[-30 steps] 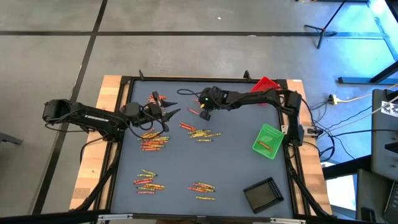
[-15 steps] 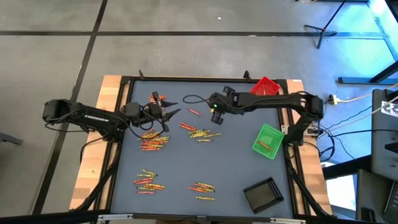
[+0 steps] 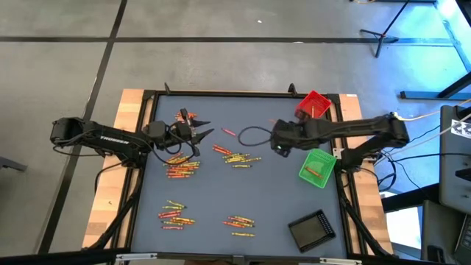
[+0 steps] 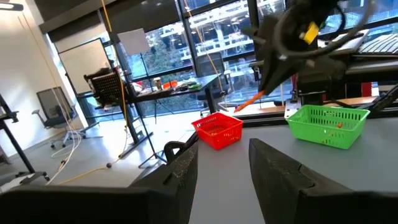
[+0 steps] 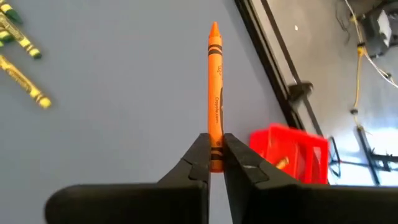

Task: Sort crayons
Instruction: Put the orange crayon into the green bin, then put the red crayon into the black bin, then put the light green crayon into the red bin

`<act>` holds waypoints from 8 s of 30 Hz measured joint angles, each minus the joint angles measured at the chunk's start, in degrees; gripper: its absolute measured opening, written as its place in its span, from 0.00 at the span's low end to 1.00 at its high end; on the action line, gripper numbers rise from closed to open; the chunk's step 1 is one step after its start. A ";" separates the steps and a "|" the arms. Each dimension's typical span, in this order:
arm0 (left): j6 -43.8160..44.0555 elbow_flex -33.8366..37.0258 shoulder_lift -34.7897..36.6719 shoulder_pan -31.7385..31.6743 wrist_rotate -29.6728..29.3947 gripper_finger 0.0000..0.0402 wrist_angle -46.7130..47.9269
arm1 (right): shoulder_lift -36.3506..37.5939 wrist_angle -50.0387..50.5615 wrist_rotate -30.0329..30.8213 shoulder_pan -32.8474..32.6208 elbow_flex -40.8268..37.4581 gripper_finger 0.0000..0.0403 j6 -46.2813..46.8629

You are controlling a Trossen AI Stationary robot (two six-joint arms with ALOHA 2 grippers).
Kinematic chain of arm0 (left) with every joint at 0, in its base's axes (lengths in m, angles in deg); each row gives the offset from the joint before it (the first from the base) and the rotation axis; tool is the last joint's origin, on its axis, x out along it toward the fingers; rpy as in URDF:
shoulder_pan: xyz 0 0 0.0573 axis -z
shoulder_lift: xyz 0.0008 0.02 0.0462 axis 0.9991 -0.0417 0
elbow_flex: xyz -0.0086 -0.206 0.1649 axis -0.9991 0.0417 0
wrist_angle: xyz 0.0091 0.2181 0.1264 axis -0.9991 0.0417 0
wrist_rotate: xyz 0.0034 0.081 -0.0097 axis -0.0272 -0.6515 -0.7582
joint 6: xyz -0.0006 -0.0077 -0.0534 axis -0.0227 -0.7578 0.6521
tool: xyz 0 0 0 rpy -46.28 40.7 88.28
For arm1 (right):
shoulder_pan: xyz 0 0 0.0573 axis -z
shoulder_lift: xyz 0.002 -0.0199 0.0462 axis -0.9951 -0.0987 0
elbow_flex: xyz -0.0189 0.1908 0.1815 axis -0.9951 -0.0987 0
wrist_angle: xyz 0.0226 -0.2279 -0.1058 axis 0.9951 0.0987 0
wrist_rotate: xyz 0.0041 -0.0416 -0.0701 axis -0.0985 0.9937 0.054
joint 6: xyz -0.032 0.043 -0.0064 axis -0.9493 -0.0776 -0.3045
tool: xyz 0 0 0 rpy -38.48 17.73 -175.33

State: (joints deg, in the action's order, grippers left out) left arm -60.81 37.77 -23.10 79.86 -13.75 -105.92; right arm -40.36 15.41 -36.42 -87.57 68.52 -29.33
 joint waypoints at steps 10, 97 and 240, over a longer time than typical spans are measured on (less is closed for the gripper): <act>0.00 0.00 0.00 0.00 0.00 0.32 -0.02 | 4.29 19.17 -1.66 -11.32 0.00 0.05 24.49; -0.04 0.00 0.02 -0.02 0.04 0.32 -0.88 | -18.89 -77.38 -29.39 15.46 -19.00 0.46 -21.22; 3.64 0.00 0.00 1.03 0.24 0.32 0.45 | 6.01 -24.90 -24.53 -52.06 -18.03 0.40 57.16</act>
State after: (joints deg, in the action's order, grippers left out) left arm -57.17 37.77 -23.10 80.89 -13.51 -105.47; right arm -34.34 -9.49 -60.95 -139.64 50.49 27.83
